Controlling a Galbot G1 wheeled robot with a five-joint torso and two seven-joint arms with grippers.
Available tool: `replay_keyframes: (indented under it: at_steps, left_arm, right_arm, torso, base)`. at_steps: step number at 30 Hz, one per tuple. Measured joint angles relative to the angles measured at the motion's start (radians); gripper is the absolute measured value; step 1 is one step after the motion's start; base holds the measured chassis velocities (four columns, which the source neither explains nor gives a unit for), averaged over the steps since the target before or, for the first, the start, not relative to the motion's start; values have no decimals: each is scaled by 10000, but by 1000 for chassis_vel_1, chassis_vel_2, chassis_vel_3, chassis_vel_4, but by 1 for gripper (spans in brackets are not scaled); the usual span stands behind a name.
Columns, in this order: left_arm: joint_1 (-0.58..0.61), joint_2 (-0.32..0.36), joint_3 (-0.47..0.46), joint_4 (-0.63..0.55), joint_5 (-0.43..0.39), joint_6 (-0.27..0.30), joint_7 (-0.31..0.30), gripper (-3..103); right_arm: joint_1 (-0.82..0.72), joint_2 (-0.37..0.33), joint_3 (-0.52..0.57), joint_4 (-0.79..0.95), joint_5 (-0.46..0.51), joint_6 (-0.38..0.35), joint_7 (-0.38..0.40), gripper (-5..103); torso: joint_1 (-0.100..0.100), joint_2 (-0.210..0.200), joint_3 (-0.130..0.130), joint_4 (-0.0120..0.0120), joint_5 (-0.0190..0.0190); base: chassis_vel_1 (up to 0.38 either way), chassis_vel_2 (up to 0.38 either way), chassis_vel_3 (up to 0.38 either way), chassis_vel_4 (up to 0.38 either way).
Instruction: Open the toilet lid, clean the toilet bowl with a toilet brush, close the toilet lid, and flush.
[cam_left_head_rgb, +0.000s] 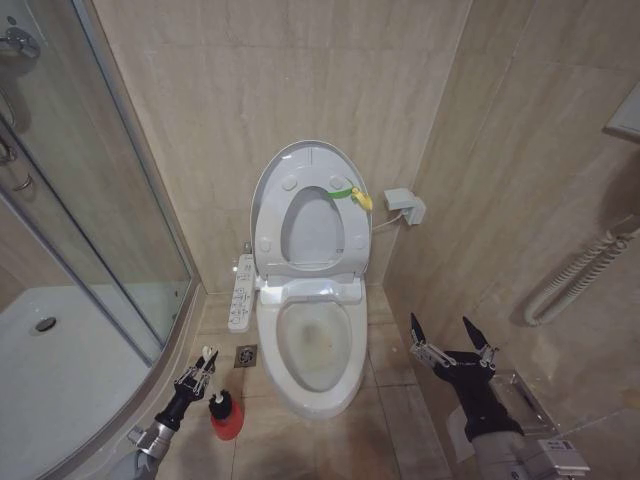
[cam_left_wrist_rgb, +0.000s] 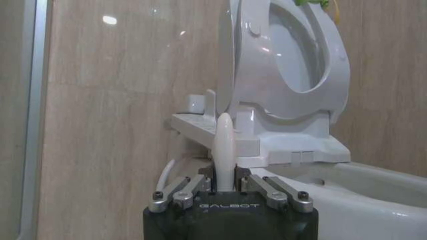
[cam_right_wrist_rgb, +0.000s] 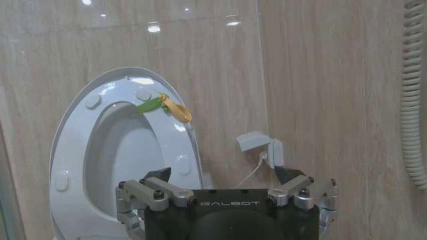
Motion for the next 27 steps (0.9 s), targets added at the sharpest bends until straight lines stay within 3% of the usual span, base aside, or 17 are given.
replay_keyframes:
  at_steps: [8, 27]
  left_arm:
    - [53, 2, 2, -58, 47, 0, -90, 19]
    - [-41, 46, -108, 52, 665, -2, -7, 19]
  right_arm:
    - [0, 0, 0, 0, 0, 0, 0, 100]
    - [0, 0, 0, 0, 0, 0, 0, 100]
  torso:
    - [-75, -154, -77, 0, 0]
    - [-467, -1077, -609, 0, 0]
  base:
    - [0, 0, 0, 0]
    - [0, 0, 0, 0]
